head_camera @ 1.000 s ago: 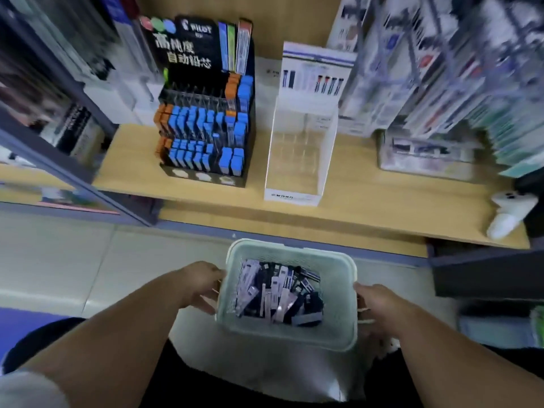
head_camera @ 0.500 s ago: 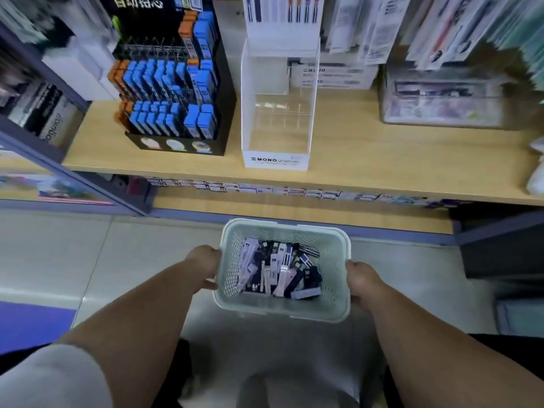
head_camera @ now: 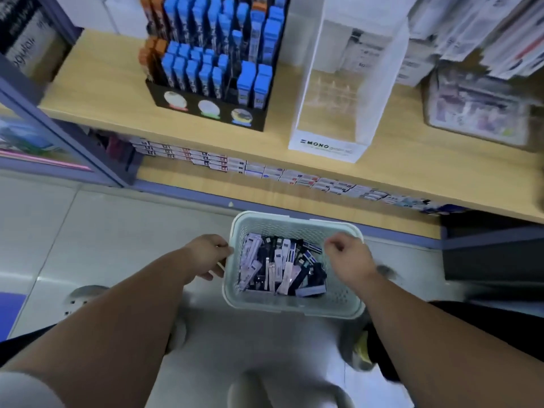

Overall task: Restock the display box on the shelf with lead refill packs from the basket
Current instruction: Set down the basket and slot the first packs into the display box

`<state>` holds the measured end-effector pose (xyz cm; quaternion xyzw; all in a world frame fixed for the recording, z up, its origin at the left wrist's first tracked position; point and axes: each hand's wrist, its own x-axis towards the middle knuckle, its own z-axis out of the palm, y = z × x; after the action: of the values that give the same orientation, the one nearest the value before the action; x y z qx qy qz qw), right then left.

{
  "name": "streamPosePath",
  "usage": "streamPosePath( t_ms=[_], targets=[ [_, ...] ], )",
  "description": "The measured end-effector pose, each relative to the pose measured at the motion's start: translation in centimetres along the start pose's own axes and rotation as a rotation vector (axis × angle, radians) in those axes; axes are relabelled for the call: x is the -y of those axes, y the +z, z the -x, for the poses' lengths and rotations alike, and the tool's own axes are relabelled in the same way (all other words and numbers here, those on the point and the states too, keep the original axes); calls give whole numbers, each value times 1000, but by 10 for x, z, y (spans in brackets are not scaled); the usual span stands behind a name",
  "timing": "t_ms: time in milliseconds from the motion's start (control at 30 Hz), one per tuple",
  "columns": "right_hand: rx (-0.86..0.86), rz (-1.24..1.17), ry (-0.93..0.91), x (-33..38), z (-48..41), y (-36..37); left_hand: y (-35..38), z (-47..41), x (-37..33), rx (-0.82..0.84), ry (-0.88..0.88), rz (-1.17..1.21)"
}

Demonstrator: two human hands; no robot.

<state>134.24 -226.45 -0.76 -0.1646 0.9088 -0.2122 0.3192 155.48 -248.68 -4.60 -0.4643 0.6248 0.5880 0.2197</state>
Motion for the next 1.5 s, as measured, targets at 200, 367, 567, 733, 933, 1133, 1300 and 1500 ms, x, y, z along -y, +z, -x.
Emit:
streamPosePath(
  t_ms=[200, 367, 567, 733, 933, 1133, 1300, 1500],
  targets=[
    [447, 116, 143, -2, -35, 70, 0, -10, 12, -2, 101, -77],
    [474, -38, 258, -26, -56, 107, 16, -12, 29, -114, 139, 14],
    [320, -51, 274, -34, -64, 134, 28, -7, 29, -202, 184, 54],
    [315, -39, 248, -22, -65, 145, 27, -8, 29, -192, 177, 42],
    [304, 123, 149, -14, -58, 155, 31, -6, 29, -213, 210, 68],
    [215, 43, 162, -13, -56, 157, 31, -7, 30, -217, 224, 83],
    [219, 58, 139, -15, -58, 159, 32, -6, 29, -203, 225, 100],
    [228, 17, 158, -17, -54, 170, 32, -5, 28, -204, 215, 114]
  ],
)
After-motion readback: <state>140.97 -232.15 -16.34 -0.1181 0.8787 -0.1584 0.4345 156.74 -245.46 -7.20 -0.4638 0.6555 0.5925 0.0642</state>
